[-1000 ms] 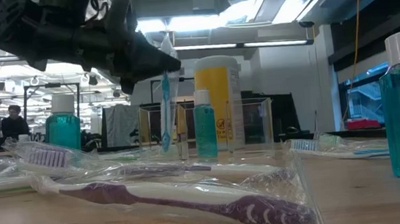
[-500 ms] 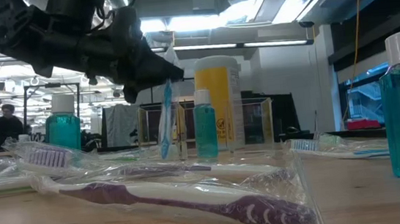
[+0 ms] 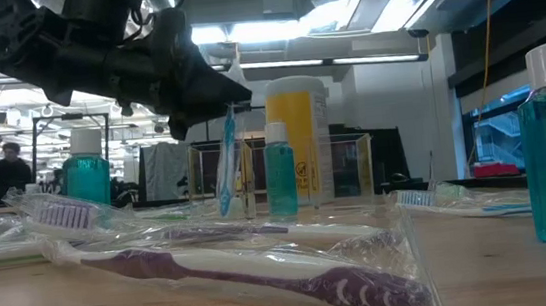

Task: Pick & Place toothbrushing station
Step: Put the blue toothbrush into the transparent organizer, then put the blue mouthwash into the transparent organizer

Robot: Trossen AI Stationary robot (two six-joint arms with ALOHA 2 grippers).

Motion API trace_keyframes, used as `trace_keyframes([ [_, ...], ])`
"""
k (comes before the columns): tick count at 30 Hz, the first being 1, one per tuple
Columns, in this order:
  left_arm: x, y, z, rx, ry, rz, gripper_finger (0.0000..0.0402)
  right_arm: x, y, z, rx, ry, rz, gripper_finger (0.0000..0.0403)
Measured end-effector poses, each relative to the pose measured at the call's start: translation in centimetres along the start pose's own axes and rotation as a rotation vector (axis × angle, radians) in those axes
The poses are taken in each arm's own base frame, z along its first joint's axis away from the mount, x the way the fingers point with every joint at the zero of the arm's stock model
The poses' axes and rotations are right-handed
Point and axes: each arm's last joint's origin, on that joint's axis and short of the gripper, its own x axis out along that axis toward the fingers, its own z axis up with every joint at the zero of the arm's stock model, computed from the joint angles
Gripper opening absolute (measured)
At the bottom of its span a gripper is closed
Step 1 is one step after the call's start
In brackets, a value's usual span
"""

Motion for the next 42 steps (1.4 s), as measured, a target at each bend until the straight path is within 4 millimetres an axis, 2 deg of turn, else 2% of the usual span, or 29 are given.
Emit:
trace_keyframes([
  [13,-0.1,-0.43,-0.1,-0.008,0.0,-0.017,0.0167,0.03,0.03,-0.01,0.001,0.006,0.022,0.0334],
  [19,-0.32,-0.55,0.3,0.063,-0.016,-0.021,0.0187,0.23,-0.2,0.02,0.005,0.008,0.016,0.0327],
  [33,-0.55,-0.82,0.5,0.087,-0.01,-0.053,0.0196,0.41,-0.38,0.05,0.01,0.013,0.021,0.0341],
  [42,-0.55,-0.89,0.42,0.08,0.008,-0.088,0.0197,0.83,-0.85,0.13,0.023,0.021,0.022,0.0325],
])
